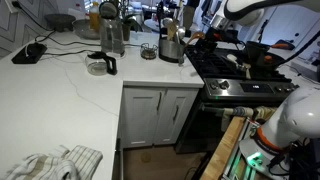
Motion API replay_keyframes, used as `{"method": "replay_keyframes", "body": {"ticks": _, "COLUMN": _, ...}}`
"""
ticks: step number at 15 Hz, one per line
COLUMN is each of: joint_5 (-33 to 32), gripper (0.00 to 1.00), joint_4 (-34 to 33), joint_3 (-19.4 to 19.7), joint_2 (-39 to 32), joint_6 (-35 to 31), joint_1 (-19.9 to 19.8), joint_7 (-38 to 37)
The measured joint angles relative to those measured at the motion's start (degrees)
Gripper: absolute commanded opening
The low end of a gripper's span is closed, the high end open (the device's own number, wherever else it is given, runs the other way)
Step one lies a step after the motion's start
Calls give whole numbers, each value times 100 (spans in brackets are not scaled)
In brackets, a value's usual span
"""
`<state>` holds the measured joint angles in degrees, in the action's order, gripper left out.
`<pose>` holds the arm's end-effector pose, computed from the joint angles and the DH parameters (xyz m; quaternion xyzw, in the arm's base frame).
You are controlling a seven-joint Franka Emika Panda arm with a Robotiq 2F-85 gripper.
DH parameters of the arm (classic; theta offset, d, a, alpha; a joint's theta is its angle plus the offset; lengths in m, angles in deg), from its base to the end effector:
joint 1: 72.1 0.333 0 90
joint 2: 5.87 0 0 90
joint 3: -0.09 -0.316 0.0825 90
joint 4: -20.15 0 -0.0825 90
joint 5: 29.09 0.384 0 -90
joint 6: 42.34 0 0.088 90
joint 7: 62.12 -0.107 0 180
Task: Pick up the metallic spoon from the stove and place it in the metallic utensil storage bucket
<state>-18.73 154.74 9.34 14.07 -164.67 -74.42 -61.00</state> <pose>0.4472 -0.0873 0.4777 -0.9837 0.1304 -0.0743 0.0992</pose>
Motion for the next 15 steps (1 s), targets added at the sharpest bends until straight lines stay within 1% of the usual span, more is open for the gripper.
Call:
{"method": "replay_keyframes", "body": {"ticks": 11, "joint_5": -15, "gripper": 100, "joint_4": -4, "joint_3": -24, "joint_2": 0, "joint_6": 1, "joint_1": -32, "joint_7": -14}}
{"method": "replay_keyframes", "body": {"ticks": 13, "joint_5": -181, "gripper": 100, "joint_4": -40, "joint_3": -45, "joint_2": 0, "joint_6": 2, "joint_1": -175, "joint_7": -212}}
{"method": "replay_keyframes", "body": {"ticks": 15, "joint_5": -469, "gripper": 100, "joint_4": -101, "joint_3": -33, "joint_2": 1, "joint_6": 2, "joint_1": -444, "joint_7": -447}}
